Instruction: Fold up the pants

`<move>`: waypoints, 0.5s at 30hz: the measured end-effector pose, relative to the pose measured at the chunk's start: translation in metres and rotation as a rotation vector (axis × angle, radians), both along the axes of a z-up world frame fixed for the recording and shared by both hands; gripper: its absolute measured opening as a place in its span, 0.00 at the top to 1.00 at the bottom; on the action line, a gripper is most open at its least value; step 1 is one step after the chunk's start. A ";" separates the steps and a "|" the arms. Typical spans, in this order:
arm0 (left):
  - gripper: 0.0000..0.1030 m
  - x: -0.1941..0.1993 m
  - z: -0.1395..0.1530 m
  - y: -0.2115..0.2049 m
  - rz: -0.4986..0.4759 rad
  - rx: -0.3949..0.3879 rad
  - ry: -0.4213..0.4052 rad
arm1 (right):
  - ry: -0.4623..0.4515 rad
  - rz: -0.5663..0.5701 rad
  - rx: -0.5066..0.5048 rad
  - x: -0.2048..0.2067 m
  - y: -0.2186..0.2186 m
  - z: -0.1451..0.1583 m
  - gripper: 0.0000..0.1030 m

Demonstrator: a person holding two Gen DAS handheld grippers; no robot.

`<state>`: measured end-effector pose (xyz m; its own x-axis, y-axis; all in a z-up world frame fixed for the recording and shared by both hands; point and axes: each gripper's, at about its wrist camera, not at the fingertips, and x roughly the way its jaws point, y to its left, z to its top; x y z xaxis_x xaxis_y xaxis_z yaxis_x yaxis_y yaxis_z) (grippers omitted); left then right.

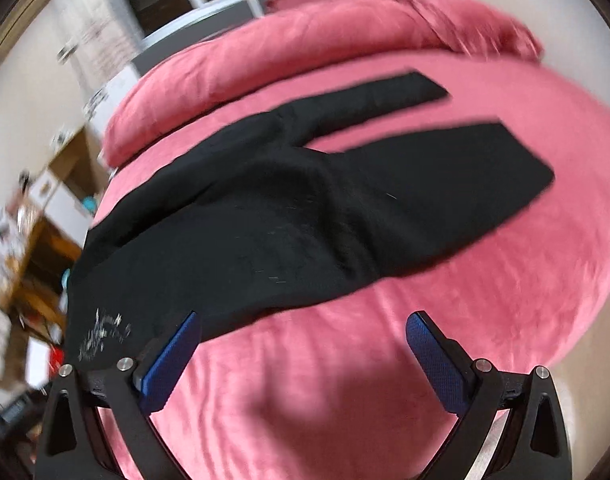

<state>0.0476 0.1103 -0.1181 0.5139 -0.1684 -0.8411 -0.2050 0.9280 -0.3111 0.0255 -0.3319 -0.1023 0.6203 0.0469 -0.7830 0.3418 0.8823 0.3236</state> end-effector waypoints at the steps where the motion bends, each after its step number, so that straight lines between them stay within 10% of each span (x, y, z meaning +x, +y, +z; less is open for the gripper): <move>1: 0.42 0.001 -0.004 0.005 0.008 0.010 0.001 | 0.005 -0.019 0.025 0.000 -0.012 -0.006 0.03; 5: 0.42 0.001 -0.020 0.026 0.062 0.010 0.004 | 0.003 -0.099 0.090 -0.004 -0.060 -0.022 0.21; 15: 0.42 0.003 -0.049 0.063 0.173 -0.173 -0.020 | -0.115 -0.273 0.389 -0.013 -0.148 -0.069 0.28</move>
